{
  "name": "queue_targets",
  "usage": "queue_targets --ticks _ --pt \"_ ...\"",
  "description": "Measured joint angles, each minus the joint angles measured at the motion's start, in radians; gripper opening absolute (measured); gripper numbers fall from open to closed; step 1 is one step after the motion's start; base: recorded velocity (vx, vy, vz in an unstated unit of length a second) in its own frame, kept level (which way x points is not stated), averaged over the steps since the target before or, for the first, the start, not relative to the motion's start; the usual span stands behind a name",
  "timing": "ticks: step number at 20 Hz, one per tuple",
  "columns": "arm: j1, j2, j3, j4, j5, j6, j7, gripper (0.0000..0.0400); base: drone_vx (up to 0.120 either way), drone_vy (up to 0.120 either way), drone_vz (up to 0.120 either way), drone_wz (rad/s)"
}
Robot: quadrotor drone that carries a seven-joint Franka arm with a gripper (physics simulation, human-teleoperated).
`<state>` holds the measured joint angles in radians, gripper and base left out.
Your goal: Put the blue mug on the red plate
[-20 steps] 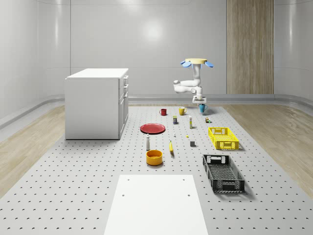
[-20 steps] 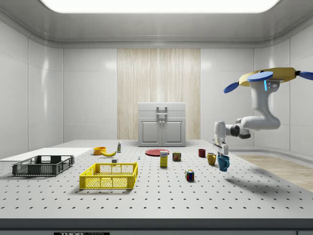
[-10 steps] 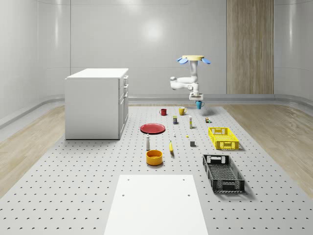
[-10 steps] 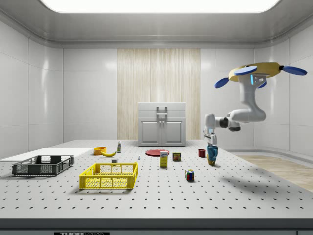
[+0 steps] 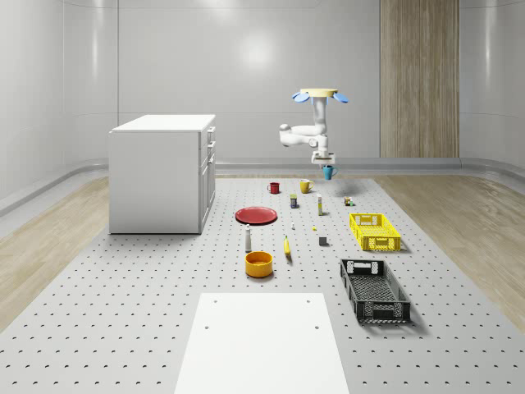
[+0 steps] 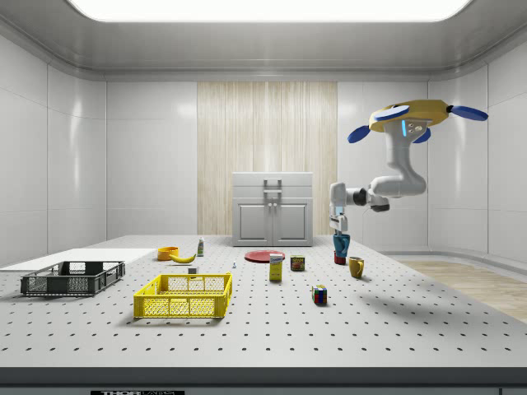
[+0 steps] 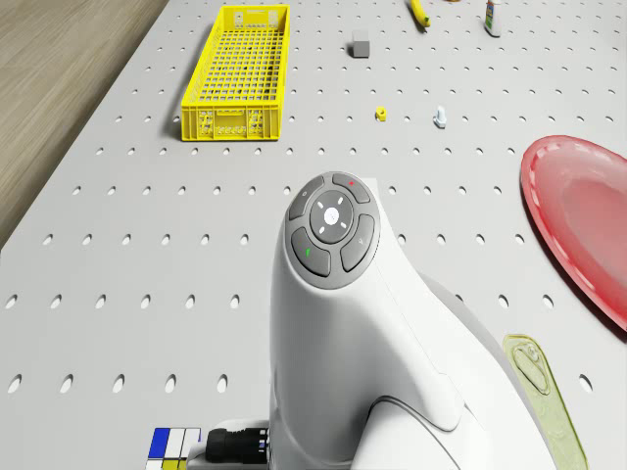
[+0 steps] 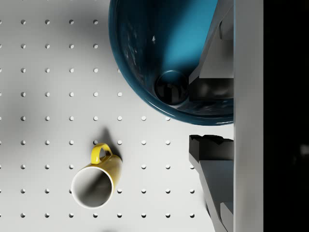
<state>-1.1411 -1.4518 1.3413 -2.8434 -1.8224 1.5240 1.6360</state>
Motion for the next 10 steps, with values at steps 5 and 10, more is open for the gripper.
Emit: queue_targets --ticks 5,10 --pt "-0.003 -0.01 0.002 0.0 0.004 0.009 0.002 0.01 0.12 -0.12 0.0 0.0" --pt "-0.005 -0.02 0.003 0.001 0.009 0.018 0.004 0.01 0.12 -0.12 0.0 0.0"
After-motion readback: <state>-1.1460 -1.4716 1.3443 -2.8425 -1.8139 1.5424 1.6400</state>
